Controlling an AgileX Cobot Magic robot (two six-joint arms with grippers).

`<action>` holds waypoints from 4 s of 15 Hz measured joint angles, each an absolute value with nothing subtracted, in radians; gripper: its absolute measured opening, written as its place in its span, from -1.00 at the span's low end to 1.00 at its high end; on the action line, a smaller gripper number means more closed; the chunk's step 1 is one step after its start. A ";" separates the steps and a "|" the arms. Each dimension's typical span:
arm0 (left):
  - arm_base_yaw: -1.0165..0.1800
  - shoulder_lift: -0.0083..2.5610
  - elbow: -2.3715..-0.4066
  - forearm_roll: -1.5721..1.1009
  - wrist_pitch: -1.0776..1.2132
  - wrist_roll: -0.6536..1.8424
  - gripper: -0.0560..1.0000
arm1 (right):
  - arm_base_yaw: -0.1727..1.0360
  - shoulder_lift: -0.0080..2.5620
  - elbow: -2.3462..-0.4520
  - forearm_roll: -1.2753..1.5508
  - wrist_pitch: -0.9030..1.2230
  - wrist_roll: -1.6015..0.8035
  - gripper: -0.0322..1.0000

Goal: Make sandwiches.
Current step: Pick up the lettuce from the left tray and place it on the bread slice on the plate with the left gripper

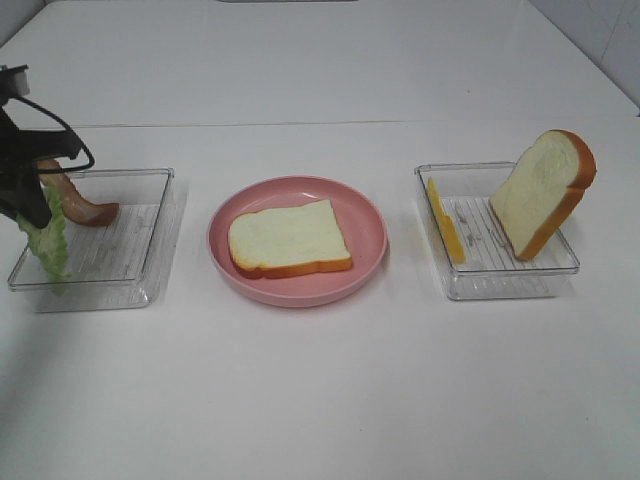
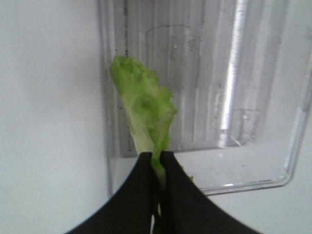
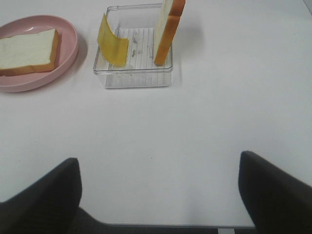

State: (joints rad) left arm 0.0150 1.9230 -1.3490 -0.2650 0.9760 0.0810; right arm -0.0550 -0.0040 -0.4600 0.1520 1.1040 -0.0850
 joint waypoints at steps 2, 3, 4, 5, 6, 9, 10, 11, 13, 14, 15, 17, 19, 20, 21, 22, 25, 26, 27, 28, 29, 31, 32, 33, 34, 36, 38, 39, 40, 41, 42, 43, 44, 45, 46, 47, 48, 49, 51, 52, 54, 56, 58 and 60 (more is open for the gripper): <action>0.015 1.865 -1.356 -0.333 0.981 0.112 -0.88 | -0.055 -0.004 -0.460 0.152 1.104 -0.085 0.71; 0.015 1.837 -1.366 -0.360 0.983 0.116 -0.88 | -0.055 -0.004 -0.460 0.152 1.104 -0.085 0.71; 0.015 1.816 -1.382 -0.385 0.998 0.118 -0.88 | -0.055 -0.004 -0.460 0.152 1.104 -0.085 0.71; 0.015 1.798 -1.400 -0.415 1.014 0.121 -0.88 | -0.055 -0.004 -0.460 0.152 1.104 -0.085 0.71; 0.014 1.792 -1.411 -0.434 1.027 0.123 -0.88 | -0.055 -0.004 -0.460 0.152 1.104 -0.085 0.71; -0.076 1.773 -1.444 -0.631 1.047 0.202 -0.88 | -0.055 -0.004 -0.460 0.152 1.104 -0.085 0.71; -0.119 1.776 -1.444 -0.686 1.022 0.237 -0.88 | -0.055 -0.004 -0.460 0.152 1.104 -0.085 0.71; -0.165 1.784 -1.444 -0.736 0.993 0.267 -0.88 | -0.055 -0.004 -0.460 0.152 1.104 -0.085 0.71; -0.230 1.817 -1.444 -0.830 0.925 0.326 -0.88 | -0.055 -0.004 -0.460 0.152 1.104 -0.085 0.71; -0.251 1.846 -1.444 -0.882 0.900 0.358 -0.88 | -0.055 -0.004 -0.460 0.152 1.104 -0.085 0.71; -0.260 1.879 -1.444 -0.937 0.888 0.400 -0.88 | -0.055 -0.004 -0.460 0.152 1.104 -0.085 0.71; -0.264 1.961 -1.444 -1.070 0.885 0.487 -0.88 | -0.055 -0.004 -0.460 0.153 1.104 -0.085 0.71; -0.264 2.039 -1.444 -1.197 0.885 0.574 -0.88 | -0.055 -0.004 -0.460 0.153 1.104 -0.085 0.71; -0.264 2.075 -1.444 -1.252 0.886 0.619 -0.88 | -0.055 -0.004 -0.460 0.153 1.104 -0.085 0.71; -0.264 2.103 -1.444 -1.292 0.885 0.643 -0.88 | -0.055 -0.004 -0.460 0.153 1.104 -0.085 0.71; -0.264 2.116 -1.444 -1.303 0.884 0.649 -0.88 | -0.055 -0.004 -0.460 0.153 1.104 -0.085 0.71; -0.264 2.178 -1.444 -1.385 0.882 0.726 -0.88 | -0.055 -0.004 -0.460 0.153 1.104 -0.085 0.71; -0.264 2.196 -1.444 -1.411 0.880 0.737 -0.88 | -0.055 -0.004 -0.460 0.154 1.104 -0.085 0.71; -0.264 2.211 -1.444 -1.424 0.870 0.744 -0.88 | -0.055 -0.004 -0.460 0.157 1.104 -0.085 0.71; -0.264 2.221 -1.444 -1.426 0.857 0.746 -0.88 | -0.055 -0.004 -0.460 0.159 1.104 -0.085 0.71; -0.264 2.230 -1.444 -1.426 0.849 0.747 -0.88 | -0.055 -0.004 -0.460 0.159 1.104 -0.085 0.71; -0.264 2.243 -1.444 -1.410 0.824 0.747 -0.88 | -0.055 -0.004 -0.460 0.159 1.104 -0.085 0.71; -0.264 2.244 -1.444 -1.396 0.814 0.747 -0.88 | -0.055 -0.004 -0.460 0.159 1.104 -0.085 0.71; -0.264 2.244 -1.444 -1.392 0.811 0.747 -0.88 | -0.055 -0.004 -0.460 0.159 1.104 -0.085 0.71; -0.264 2.244 -1.444 -1.392 0.811 0.747 -0.88 | -0.055 -0.004 -0.460 0.159 1.104 -0.085 0.71; -0.264 2.244 -1.444 -1.378 0.810 0.747 -0.88 | -0.055 -0.004 -0.460 0.159 1.104 -0.085 0.71; -0.264 2.244 -1.444 -1.346 0.803 0.747 -0.88 | -0.055 -0.004 -0.460 0.159 1.104 -0.085 0.71; -0.264 2.244 -1.444 -1.335 0.800 0.747 -0.88 | -0.055 -0.004 -0.460 0.159 1.104 -0.085 0.71; -0.264 2.244 -1.444 -1.324 0.796 0.747 -0.88 | -0.055 -0.004 -0.460 0.159 1.104 -0.085 0.71; -0.264 2.244 -1.444 -1.319 0.796 0.747 -0.88 | -0.055 -0.004 -0.460 0.159 1.104 -0.085 0.71; -0.264 2.244 -1.444 -1.318 0.795 0.747 -0.88 | -0.055 -0.004 -0.460 0.159 1.104 -0.085 0.71; -0.264 2.244 -1.444 -1.318 0.795 0.747 -0.88 | -0.055 -0.004 -0.460 0.159 1.104 -0.085 0.71; -0.264 2.244 -1.444 -1.315 0.795 0.747 -0.88 | -0.055 -0.004 -0.460 0.159 1.104 -0.085 0.71; -0.264 2.244 -1.444 -1.303 0.795 0.747 -0.88 | -0.055 -0.004 -0.460 0.159 1.104 -0.085 0.71; -0.264 2.244 -1.444 -1.284 0.795 0.747 -0.87 | -0.055 -0.004 -0.460 0.159 1.104 -0.085 0.71; -0.264 2.244 -1.444 -1.265 0.789 0.747 -0.84 | -0.055 -0.004 -0.460 0.159 1.104 -0.085 0.71; -0.264 2.244 -1.444 -1.232 0.780 0.747 -0.72 | -0.055 -0.004 -0.460 0.159 1.104 -0.085 0.71; -0.264 2.244 -1.444 -1.226 0.774 0.747 -0.64 | -0.055 -0.004 -0.460 0.159 1.104 -0.085 0.71; -0.264 2.244 -1.444 -1.223 0.750 0.747 -0.46 | -0.055 -0.004 -0.460 0.159 1.104 -0.085 0.71; -0.264 2.244 -1.444 -1.222 0.734 0.747 -0.37 | -0.055 -0.004 -0.460 0.159 1.104 -0.085 0.71; -0.264 2.244 -1.444 -1.222 0.718 0.747 -0.26 | -0.055 -0.004 -0.460 0.159 1.104 -0.085 0.71; -0.264 2.244 -1.444 -1.222 0.701 0.747 -0.14 | -0.055 -0.004 -0.460 0.159 1.104 -0.085 0.71; -0.265 2.244 -1.444 -1.222 0.682 0.754 -0.05 | -0.055 -0.004 -0.460 0.159 1.104 -0.085 0.71; -0.265 2.244 -1.445 -1.222 0.679 0.775 0.06 | -0.055 -0.004 -0.460 0.159 1.104 -0.085 0.71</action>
State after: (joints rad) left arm -0.2650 2.2440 -1.4450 -1.2220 0.6790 0.7750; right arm -0.0550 -0.0040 -0.4600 0.1590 1.1040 -0.0850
